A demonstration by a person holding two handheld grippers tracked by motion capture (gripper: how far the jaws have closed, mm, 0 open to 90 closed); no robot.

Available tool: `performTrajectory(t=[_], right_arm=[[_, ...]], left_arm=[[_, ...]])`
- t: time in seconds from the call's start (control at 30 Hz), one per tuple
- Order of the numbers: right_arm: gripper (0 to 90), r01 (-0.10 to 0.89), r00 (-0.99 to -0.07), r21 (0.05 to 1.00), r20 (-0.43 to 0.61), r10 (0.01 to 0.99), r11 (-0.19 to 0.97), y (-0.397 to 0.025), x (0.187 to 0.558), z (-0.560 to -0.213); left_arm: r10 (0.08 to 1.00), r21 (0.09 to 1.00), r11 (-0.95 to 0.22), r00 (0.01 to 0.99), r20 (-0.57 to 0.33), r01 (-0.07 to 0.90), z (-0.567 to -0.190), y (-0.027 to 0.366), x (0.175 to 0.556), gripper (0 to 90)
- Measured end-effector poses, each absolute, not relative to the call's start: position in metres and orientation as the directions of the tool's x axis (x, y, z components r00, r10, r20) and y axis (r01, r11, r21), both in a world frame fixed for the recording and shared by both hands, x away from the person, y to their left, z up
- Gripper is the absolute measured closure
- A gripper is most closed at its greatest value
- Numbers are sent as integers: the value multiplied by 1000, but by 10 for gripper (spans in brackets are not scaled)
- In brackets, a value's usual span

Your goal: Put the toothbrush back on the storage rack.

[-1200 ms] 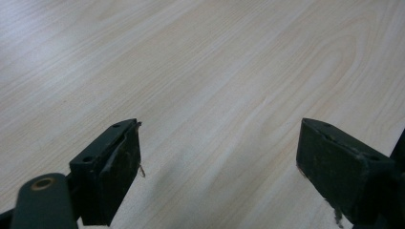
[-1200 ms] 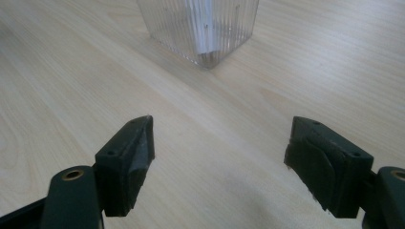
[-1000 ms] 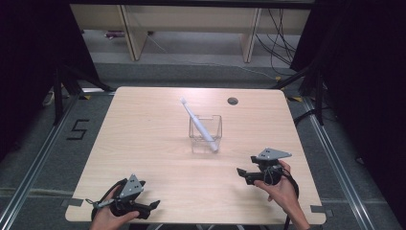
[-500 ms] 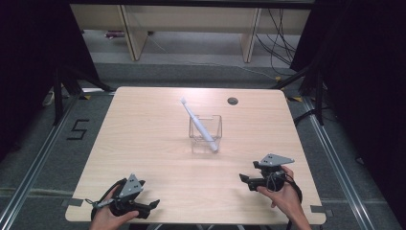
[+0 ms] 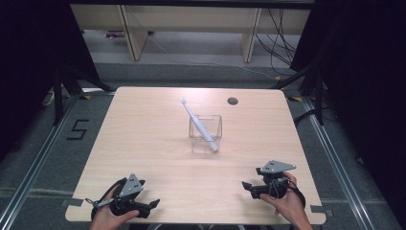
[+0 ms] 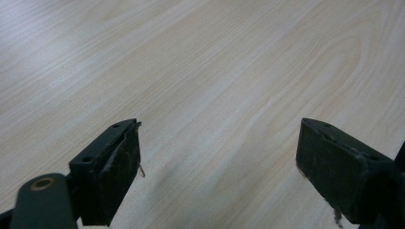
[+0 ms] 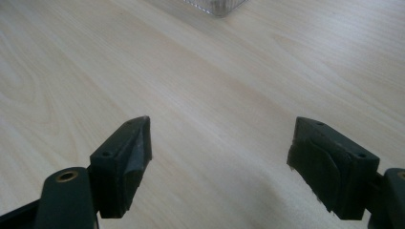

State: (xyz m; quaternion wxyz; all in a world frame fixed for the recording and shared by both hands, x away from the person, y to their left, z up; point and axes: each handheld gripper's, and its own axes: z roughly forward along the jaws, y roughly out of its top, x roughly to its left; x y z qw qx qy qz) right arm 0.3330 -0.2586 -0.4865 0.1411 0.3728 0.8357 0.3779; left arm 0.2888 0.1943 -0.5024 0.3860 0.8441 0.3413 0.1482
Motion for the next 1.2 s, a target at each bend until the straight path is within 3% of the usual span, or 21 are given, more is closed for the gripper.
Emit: performTrajectory(t=[0.03,0.3,0.5,0.53,1.0,1.2], right_arm=[[225,561,-649,723,82,756,403,-257,328,-485],[213,533,-660,731,44,750,426,-268,325,-489],[217,597,-621,699,92,779,393,-269,317,-489],[217,561,-635,725,66,770,400,-272,318,-489],[214,593,-601,718,91,794,366,-280,311,-490],[214,563,-622,724,54,781,399,-282,313,-491]], left_arm=[[690,752,-472,724,-10,460,-502,194,289,148],[687,743,-488,727,2,458,-501,195,290,148],[689,750,-475,725,-7,460,-501,194,290,148],[683,742,-492,730,5,455,-501,196,290,148],[688,746,-487,726,6,455,-500,196,292,148],[687,743,-490,727,8,455,-500,195,292,148]])
